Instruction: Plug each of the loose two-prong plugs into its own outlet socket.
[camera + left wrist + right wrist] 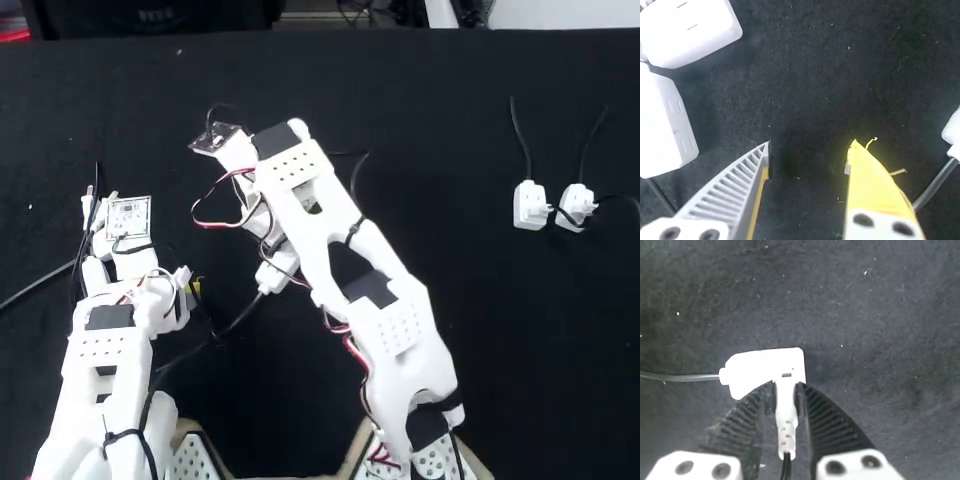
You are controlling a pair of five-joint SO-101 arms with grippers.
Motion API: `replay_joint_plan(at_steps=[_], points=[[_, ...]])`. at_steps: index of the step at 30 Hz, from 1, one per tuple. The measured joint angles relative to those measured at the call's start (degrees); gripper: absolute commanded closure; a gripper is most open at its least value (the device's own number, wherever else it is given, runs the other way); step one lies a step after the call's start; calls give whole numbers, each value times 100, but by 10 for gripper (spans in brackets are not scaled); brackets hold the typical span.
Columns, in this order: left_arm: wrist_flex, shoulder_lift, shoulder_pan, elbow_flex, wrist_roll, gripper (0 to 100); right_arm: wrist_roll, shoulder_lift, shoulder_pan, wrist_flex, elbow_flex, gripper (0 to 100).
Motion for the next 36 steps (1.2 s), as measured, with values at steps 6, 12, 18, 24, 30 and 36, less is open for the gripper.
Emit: replay_joint_plan(at_steps=[6, 12, 18, 24, 30, 36], points=[[0, 0, 0, 0, 0, 747, 0, 0, 0, -26, 35, 988], [0, 0, 0, 0, 0, 747, 0, -18, 0, -352, 404, 988], [0, 0, 0, 0, 0, 747, 9, -440, -9, -615, 958, 988], [0, 0, 0, 0, 0, 747, 88, -1451, 0, -1081, 2207, 988], [0, 0, 0, 0, 0, 747, 132, -2418, 246, -1556, 3429, 988], [0, 0, 0, 0, 0, 747, 132, -2769, 273, -1565, 3754, 988]])
